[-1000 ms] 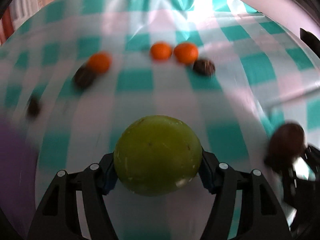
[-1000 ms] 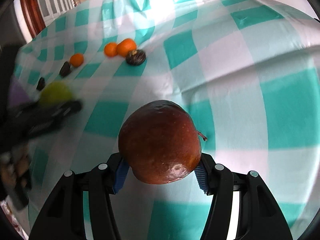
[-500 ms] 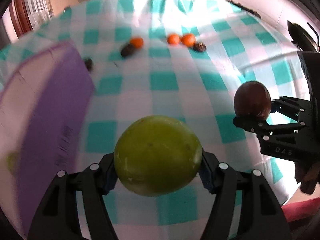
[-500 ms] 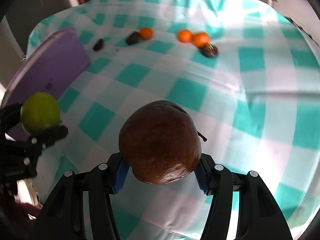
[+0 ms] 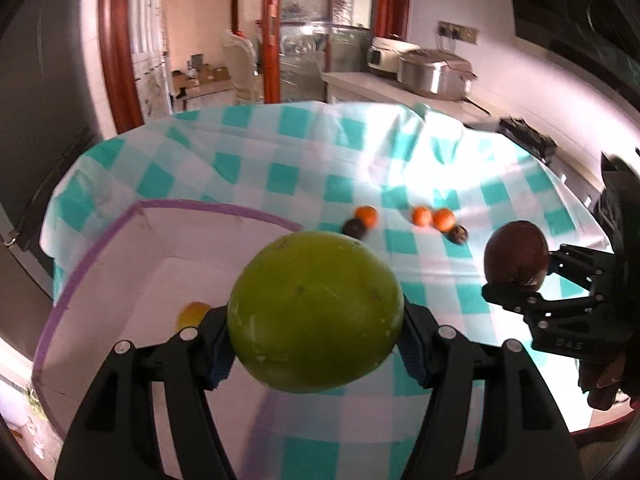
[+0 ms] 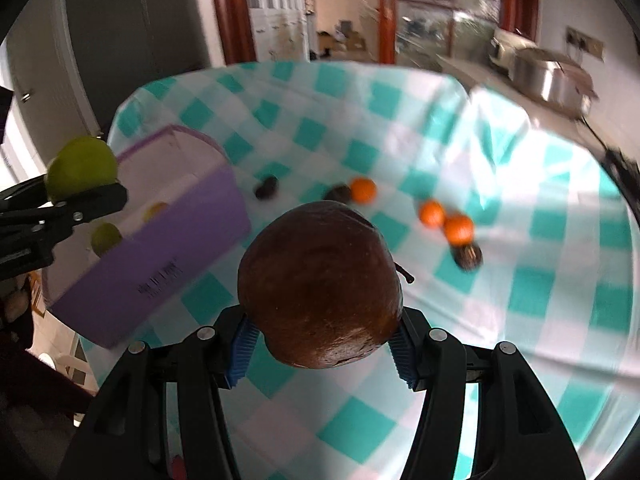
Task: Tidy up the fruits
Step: 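Carry the pomelo and red apple with both tools into the white box, then open both tools to release the pomelo and apple in the box, then grasp a dark round fruit with the left tool while the right tool grasps another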
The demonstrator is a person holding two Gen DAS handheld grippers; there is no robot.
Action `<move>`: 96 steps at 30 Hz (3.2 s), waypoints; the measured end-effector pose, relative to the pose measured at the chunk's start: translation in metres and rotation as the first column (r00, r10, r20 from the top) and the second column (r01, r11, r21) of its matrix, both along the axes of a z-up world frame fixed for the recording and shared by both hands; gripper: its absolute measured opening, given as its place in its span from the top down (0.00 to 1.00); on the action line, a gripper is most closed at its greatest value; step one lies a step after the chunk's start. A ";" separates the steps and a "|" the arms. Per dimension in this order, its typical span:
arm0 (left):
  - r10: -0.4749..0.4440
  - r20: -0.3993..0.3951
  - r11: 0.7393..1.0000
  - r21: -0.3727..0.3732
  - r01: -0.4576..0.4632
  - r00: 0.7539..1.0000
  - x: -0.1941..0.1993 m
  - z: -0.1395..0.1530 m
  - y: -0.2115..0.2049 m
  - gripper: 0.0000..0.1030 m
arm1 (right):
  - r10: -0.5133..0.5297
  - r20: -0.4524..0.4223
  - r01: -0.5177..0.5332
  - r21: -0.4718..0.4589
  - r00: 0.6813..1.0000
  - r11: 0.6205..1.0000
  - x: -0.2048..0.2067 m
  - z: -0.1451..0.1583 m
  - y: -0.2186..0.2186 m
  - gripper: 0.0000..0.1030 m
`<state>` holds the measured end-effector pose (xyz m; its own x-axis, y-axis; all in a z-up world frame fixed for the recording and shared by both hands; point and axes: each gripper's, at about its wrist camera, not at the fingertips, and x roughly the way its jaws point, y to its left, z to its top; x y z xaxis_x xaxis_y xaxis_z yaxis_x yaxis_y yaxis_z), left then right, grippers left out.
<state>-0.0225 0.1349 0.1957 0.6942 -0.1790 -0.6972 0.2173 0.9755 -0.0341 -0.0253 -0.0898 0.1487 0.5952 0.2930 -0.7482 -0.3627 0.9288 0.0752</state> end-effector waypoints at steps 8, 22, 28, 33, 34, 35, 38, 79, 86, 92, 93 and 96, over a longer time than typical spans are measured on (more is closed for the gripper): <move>0.115 0.018 0.993 -0.008 -0.115 0.993 0.009 0.008 0.070 0.35 | 0.113 0.031 -0.113 -0.008 0.993 0.994 0.021 0.017 0.065 0.45; 0.191 -0.081 0.974 0.141 -0.179 0.978 0.017 -0.011 0.189 0.35 | 0.329 0.051 -0.330 0.002 0.943 0.944 0.038 0.016 0.227 0.45; 0.157 -0.186 0.974 0.190 -0.122 0.970 0.024 -0.044 0.218 0.35 | 0.356 -0.033 -0.357 -0.069 0.934 0.931 0.046 -0.016 0.272 0.45; 0.089 -0.238 0.975 0.219 -0.036 0.967 0.028 -0.063 0.223 0.35 | 0.362 -0.091 -0.371 -0.120 0.928 0.921 0.047 -0.040 0.290 0.45; 0.075 -0.250 0.975 0.220 -0.018 0.965 0.030 -0.067 0.224 0.35 | 0.357 -0.102 -0.368 -0.127 0.928 0.921 0.048 -0.044 0.293 0.45; 0.066 -0.258 0.976 0.220 -0.008 0.964 0.030 -0.070 0.224 0.35 | 0.352 -0.110 -0.364 -0.129 0.930 0.922 0.049 -0.047 0.293 0.45; 0.048 -0.286 0.973 0.228 0.020 0.957 0.033 -0.078 0.226 0.35 | 0.334 -0.145 -0.354 -0.150 0.931 0.923 0.052 -0.058 0.295 0.45; 0.310 0.048 0.851 0.432 -0.299 0.950 -0.018 -0.019 0.126 0.09 | 0.210 0.043 -0.207 -0.072 0.977 0.976 0.007 0.011 0.166 0.16; 0.138 0.061 0.917 0.368 -0.151 0.989 -0.038 -0.022 0.017 0.09 | 0.025 -0.039 -0.028 -0.077 0.999 0.997 -0.012 -0.006 0.057 0.16; -0.039 -0.065 0.927 0.370 0.060 0.997 -0.058 -0.066 -0.066 0.09 | -0.087 -0.106 0.077 -0.096 0.990 0.992 -0.046 -0.039 -0.016 0.16; -0.059 -0.086 0.926 0.369 0.087 0.995 -0.062 -0.074 -0.076 0.09 | -0.106 -0.121 0.094 -0.097 0.987 0.991 -0.051 -0.045 -0.026 0.16; -0.113 -0.152 0.921 0.355 0.161 0.982 -0.079 -0.098 -0.101 0.09 | -0.165 -0.172 0.149 -0.102 0.971 0.984 -0.069 -0.068 -0.050 0.16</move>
